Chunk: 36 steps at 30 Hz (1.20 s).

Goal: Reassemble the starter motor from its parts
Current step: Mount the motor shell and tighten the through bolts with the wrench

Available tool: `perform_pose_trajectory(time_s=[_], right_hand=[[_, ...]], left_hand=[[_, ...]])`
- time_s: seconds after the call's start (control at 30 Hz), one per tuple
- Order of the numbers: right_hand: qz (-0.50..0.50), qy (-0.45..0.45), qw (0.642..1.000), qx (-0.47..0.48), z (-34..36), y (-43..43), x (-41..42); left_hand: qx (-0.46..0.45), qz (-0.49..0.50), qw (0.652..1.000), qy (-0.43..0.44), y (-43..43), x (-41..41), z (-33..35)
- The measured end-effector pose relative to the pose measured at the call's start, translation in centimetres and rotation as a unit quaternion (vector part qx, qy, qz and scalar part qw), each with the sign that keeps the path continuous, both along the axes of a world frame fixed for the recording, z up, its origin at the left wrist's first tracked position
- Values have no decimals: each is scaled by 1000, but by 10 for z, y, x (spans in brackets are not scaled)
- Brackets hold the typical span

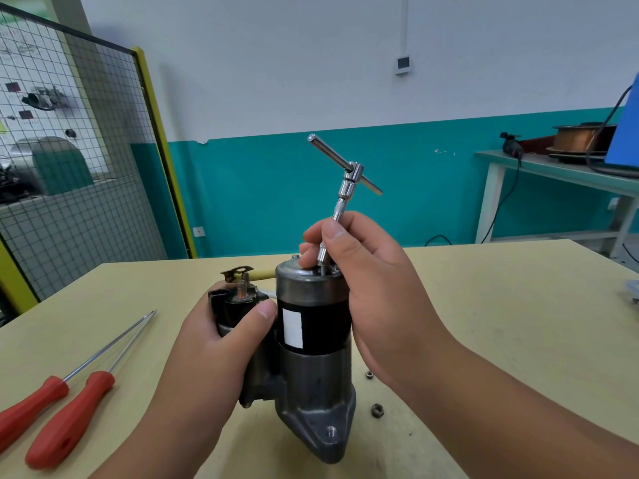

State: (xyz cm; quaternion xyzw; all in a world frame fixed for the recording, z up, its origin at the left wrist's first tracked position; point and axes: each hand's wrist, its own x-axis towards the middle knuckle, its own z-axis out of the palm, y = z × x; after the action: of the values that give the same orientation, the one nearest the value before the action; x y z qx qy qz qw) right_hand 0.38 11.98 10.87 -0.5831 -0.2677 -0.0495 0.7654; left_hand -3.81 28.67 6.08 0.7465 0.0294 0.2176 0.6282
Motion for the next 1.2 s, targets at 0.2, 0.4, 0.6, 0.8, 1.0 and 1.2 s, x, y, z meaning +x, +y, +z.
perform_pose_trajectory(time_s=[0.2, 0.4, 0.6, 0.8, 1.0, 1.2], right_hand=[[2, -1, 1000, 3, 0, 0, 0], [1, -1, 1000, -5, 0, -1, 0], [1, -3, 1000, -6, -1, -1, 1], [0, -2, 1000, -8, -1, -1, 2], [9, 18, 1000, 22, -3, 0, 5], [6, 33, 999, 33, -5, 0, 8]], left_hand=[[13, 0, 1000, 0, 2, 2, -1], [8, 0, 1000, 2, 2, 2, -1], [0, 3, 1000, 3, 1, 2, -1], [-2, 2, 1000, 7, 2, 3, -1], [-6, 15, 1000, 18, 3, 5, -2], [-20, 28, 999, 0, -3, 1, -2]])
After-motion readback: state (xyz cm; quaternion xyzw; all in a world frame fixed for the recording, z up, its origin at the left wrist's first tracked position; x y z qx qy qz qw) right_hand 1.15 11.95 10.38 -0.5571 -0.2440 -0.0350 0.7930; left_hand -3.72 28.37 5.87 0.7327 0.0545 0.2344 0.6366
